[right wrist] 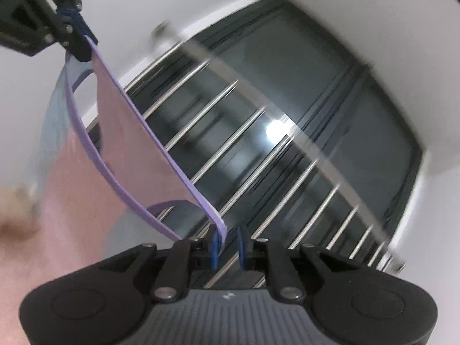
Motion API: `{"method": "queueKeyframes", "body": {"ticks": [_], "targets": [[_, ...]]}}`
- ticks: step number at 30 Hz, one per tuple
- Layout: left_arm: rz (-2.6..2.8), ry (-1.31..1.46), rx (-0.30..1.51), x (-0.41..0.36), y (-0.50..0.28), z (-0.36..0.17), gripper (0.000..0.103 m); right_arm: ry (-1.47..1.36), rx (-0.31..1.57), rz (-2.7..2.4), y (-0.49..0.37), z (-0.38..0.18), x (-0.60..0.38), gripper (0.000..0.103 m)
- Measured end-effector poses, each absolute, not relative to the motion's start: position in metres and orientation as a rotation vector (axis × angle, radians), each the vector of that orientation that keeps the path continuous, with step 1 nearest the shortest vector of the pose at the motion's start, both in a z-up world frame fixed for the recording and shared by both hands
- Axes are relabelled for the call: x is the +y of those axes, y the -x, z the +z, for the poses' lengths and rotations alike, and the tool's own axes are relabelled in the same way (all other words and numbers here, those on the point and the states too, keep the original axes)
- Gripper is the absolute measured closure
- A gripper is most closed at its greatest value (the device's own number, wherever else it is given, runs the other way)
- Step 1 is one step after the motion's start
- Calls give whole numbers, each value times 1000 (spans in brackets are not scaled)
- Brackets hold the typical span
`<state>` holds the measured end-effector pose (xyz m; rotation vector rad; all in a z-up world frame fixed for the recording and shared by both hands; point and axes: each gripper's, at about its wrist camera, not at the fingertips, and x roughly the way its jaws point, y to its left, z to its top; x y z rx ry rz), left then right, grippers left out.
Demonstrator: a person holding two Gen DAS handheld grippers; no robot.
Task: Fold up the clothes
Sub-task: 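Lift the garment with both grippers, holding it up by its trim, then lay the garment flat on the table and open both grippers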
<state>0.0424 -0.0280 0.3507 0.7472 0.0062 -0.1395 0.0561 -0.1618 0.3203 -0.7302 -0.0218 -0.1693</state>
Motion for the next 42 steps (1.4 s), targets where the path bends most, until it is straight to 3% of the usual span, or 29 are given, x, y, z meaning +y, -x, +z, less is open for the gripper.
{"method": "queueKeyframes", "body": {"ticks": [8,13,16,17,18,19,20,26,29,42], "targets": [[-304,-623,408,-32,23,104,100,771,505,93,1,78,-167,101],[-352,-483,485,-19,97,61,100,683,616,211,74,22,-179,100],[-374,-432,553,-15,120,61,96,614,638,279,112,23,-189,97],[-384,-423,561,-13,129,65,87,609,646,293,117,26,-192,93],[-379,-410,560,-11,135,68,64,605,655,308,121,30,-194,79],[-373,-398,558,-9,141,70,55,598,668,329,127,36,-198,69],[-373,-382,550,-3,147,75,51,558,660,350,137,43,-202,69],[-508,-118,593,56,171,142,51,325,571,421,205,112,-237,66],[-495,-89,551,81,191,183,51,280,476,415,237,157,-256,56],[-405,-168,259,108,301,292,51,455,291,325,338,249,-257,46]]}}
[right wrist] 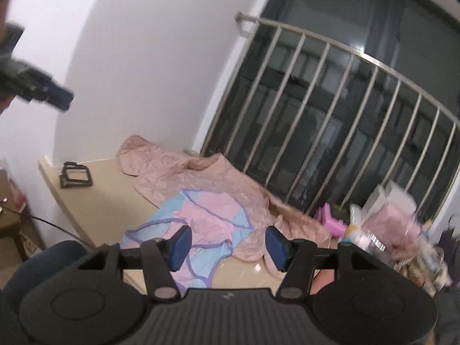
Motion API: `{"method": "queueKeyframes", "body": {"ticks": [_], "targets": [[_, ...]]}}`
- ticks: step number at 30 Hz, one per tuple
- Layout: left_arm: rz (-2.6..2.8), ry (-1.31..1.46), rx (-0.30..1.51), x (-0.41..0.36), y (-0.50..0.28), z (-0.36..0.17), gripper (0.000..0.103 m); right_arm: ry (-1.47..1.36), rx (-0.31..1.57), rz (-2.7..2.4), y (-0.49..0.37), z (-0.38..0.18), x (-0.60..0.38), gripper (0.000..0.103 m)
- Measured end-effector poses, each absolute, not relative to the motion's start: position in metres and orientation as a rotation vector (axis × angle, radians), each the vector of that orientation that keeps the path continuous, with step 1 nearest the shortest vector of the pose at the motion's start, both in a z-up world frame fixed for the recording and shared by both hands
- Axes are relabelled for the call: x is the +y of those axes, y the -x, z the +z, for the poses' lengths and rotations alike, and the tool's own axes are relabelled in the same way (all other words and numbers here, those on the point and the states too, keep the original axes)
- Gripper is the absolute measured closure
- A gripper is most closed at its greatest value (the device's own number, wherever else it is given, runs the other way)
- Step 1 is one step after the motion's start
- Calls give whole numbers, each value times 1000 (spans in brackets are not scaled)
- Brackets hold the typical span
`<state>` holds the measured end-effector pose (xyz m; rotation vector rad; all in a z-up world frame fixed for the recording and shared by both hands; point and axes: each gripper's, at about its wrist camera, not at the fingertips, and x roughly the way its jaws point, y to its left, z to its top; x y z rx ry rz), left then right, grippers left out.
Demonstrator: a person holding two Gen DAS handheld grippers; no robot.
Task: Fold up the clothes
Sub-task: 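Lay the garment flat on the table and open both grippers, then pinch the garment's trim with the left gripper and pull it flat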
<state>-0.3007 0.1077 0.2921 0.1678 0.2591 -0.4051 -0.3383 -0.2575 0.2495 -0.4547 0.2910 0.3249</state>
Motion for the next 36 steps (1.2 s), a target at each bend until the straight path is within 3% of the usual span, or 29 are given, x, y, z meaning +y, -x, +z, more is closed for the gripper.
{"method": "queueKeyframes", "body": {"ticks": [3,5,16,20,21,33,36], "targets": [[-382,-142,234,110,301,291,46,431,246,323,350,257,-257,37],[-381,-121,267,105,285,275,46,402,251,332,342,247,-256,36],[-316,-36,426,94,140,127,45,276,344,511,236,105,-199,33],[-216,4,530,105,48,104,27,316,365,491,192,65,-158,33],[-210,8,546,105,26,99,27,292,375,518,184,59,-151,33],[-100,40,711,83,-168,52,32,164,509,524,133,2,-87,44],[-79,17,723,76,-204,52,34,162,521,530,131,-4,-80,56]]}}
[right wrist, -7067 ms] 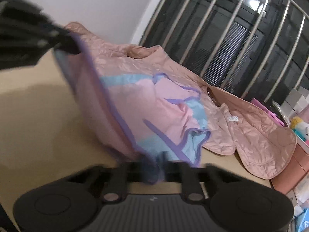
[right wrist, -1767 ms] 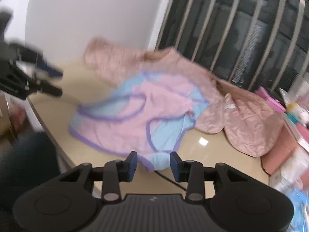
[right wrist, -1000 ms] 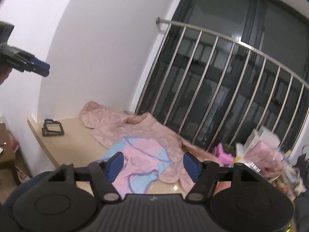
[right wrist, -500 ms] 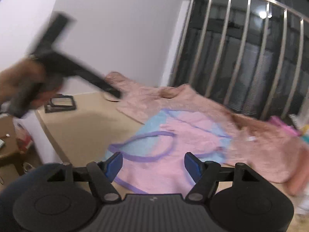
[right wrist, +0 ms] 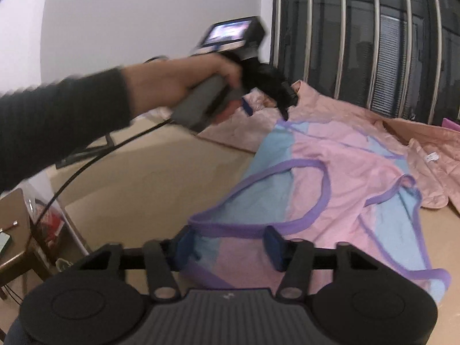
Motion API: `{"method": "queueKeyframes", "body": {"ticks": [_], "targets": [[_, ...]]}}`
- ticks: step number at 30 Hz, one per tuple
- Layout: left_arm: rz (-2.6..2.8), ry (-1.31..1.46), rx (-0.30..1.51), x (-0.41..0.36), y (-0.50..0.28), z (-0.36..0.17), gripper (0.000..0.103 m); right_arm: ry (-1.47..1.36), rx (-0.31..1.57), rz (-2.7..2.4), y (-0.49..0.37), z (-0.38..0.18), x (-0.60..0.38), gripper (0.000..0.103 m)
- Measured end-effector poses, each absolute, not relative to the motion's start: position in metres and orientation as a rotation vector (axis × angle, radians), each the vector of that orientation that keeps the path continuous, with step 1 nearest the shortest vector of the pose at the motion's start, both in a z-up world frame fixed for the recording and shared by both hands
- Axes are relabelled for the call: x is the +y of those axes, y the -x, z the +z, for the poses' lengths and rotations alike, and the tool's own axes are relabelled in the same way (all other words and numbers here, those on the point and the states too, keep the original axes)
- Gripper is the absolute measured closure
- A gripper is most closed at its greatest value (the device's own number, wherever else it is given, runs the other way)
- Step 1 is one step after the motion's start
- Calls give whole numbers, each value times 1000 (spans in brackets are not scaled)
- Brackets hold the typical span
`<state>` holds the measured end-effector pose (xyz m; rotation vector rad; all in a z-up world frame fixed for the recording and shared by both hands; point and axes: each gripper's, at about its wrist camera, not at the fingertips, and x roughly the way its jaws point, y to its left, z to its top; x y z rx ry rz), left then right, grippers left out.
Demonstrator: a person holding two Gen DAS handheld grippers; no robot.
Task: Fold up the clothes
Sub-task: 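Pinch the garment's trim with the left gripper and pull it flat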
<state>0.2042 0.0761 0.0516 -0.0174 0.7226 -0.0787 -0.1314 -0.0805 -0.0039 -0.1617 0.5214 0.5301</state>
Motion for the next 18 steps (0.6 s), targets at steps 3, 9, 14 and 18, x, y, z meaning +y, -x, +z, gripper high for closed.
{"method": "queueKeyframes", "body": {"ticks": [3,9,14,18], "targets": [[-44,0,759,70,-236,45,38,119,534,542,132,-4,-82,69],[-9,29,816,75,-250,27,100,136,562,543,135,3,-91,90],[-7,56,775,99,-210,34,102,143,572,503,137,5,-114,92],[43,130,700,132,-126,53,102,148,593,403,137,9,-149,95]]}}
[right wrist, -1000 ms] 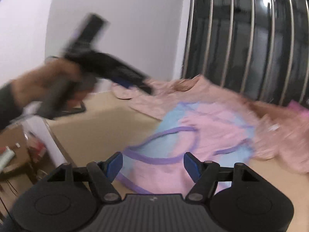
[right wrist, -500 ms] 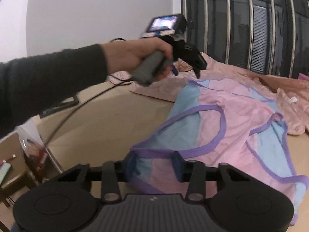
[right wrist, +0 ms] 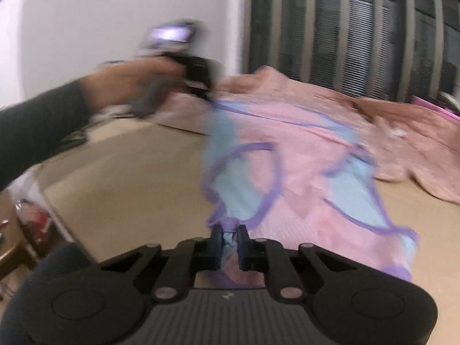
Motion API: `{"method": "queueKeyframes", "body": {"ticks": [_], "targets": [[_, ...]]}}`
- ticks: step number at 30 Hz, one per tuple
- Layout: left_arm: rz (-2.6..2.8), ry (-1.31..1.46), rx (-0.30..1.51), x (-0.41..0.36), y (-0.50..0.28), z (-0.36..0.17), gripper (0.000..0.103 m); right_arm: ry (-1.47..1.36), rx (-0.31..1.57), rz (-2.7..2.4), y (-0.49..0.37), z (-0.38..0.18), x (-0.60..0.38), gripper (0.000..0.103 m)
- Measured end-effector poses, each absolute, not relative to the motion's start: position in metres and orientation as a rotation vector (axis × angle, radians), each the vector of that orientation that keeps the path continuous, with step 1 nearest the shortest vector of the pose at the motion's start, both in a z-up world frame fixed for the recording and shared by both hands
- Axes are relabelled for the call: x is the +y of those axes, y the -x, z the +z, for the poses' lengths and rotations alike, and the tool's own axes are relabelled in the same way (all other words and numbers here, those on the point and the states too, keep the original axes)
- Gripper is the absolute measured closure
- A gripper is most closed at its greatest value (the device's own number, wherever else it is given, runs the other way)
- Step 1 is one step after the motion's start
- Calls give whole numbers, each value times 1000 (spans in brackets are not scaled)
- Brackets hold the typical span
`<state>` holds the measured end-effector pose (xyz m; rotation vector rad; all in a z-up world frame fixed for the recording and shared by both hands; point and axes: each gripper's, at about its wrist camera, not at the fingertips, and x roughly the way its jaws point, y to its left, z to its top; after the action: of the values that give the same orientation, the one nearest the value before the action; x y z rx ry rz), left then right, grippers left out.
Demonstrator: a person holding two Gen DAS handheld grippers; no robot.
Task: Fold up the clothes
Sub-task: 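Pinch the garment's trim with the left gripper and pull it flat, then release the garment and hold both grippers above the spread garment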
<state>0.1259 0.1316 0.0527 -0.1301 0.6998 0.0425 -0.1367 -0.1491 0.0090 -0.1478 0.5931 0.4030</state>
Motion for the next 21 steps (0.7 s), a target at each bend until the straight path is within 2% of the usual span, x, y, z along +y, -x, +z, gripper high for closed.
{"method": "queueKeyframes", "body": {"ticks": [3,7,8,10,13,15,21], "targets": [[56,179,637,145,-24,59,102,150,611,272,132,11,-193,96],[29,215,682,136,109,44,101,169,637,83,119,12,-248,94],[23,215,701,133,130,39,100,169,647,50,116,15,-257,92],[73,170,705,130,156,39,99,176,634,42,118,22,-261,78],[107,80,602,125,171,62,90,136,584,93,126,38,-256,63],[33,97,583,117,166,70,74,77,543,172,134,48,-244,63],[-192,85,675,74,138,51,73,21,578,419,132,28,-188,66]]}}
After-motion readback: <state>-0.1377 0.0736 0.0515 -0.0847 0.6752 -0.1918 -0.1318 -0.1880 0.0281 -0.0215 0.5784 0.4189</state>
